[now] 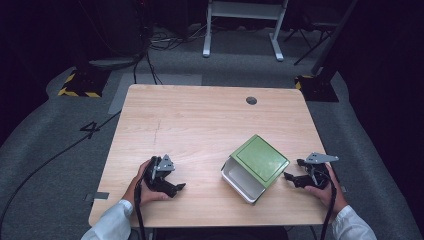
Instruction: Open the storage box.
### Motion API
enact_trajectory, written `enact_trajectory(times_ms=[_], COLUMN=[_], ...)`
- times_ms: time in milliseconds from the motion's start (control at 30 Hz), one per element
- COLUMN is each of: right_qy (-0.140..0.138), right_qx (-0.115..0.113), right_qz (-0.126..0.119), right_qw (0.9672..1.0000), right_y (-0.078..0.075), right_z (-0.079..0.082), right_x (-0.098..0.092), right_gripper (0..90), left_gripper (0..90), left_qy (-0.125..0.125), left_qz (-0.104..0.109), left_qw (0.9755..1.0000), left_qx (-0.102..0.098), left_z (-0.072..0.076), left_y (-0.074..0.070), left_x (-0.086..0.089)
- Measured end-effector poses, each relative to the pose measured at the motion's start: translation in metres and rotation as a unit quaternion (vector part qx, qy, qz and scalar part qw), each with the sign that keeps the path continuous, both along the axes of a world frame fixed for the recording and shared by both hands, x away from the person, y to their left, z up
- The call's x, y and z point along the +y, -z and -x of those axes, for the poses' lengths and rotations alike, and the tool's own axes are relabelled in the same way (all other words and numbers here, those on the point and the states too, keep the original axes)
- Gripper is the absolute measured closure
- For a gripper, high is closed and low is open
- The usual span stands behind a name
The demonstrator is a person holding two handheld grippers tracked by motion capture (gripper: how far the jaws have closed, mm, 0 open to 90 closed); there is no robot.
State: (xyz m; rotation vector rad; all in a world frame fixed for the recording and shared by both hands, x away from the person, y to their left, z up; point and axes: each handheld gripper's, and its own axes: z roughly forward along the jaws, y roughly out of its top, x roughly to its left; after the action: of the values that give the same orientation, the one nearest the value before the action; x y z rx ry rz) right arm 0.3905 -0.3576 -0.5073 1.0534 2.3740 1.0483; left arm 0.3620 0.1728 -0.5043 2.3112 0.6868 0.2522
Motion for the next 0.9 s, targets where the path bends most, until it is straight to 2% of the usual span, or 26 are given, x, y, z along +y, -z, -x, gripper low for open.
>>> enact_trajectory(times_ms=[33,67,200,300,433,500,533,567,633,733,900], right_qy=[0.000,0.000,-0.001,-0.001,0.001,0.001,0.001,0.001,0.000,0.000,0.000], right_qx=[0.000,0.000,0.000,0.000,0.000,0.001,0.000,0.000,0.000,0.000,0.000], right_qz=[0.000,0.000,0.001,0.000,0.001,0.000,0.001,0.001,0.001,0.001,0.001], right_qw=[1.0000,1.0000,1.0000,1.0000,1.0000,1.0000,1.0000,1.0000,1.0000,1.0000,1.0000], right_y=[0.000,0.000,0.000,0.000,0.000,0.000,0.000,0.000,0.000,0.000,0.000], right_z=[0.000,0.000,0.000,-0.001,0.000,0.000,-0.001,-0.001,-0.001,-0.001,-0.001], right_x=[0.000,0.000,0.000,0.000,0.000,0.001,0.001,0.001,0.001,0.001,0.001], right_gripper=[14.3,14.3,14.3,14.3,14.3,14.3,14.3,14.3,14.2,14.3,14.3], left_gripper=[17.9,17.8,17.9,19.8,22.0,21.8,21.8,21.9,21.9,21.9,22.1], left_qy=[0.009,0.009,0.037,0.054,0.086,0.102,0.119,0.119,0.133,0.155,0.191], left_qz=[0.000,0.000,0.020,0.035,0.047,0.052,0.055,0.055,0.058,0.066,0.065], left_qw=[1.0000,1.0000,0.9991,0.9979,0.9951,0.9933,0.9912,0.9912,0.9892,0.9853,0.9785], left_qx=[0.003,0.003,0.003,-0.001,-0.010,-0.016,-0.020,-0.020,-0.023,-0.031,-0.042], left_z=[0.000,0.000,0.007,0.012,0.020,0.024,0.027,0.027,0.030,0.032,0.039], left_y=[-0.001,-0.001,-0.010,-0.018,-0.028,-0.033,-0.039,-0.039,-0.043,-0.050,-0.059], left_x=[-0.002,-0.002,-0.011,-0.020,-0.035,-0.044,-0.055,-0.055,-0.066,-0.081,-0.106])
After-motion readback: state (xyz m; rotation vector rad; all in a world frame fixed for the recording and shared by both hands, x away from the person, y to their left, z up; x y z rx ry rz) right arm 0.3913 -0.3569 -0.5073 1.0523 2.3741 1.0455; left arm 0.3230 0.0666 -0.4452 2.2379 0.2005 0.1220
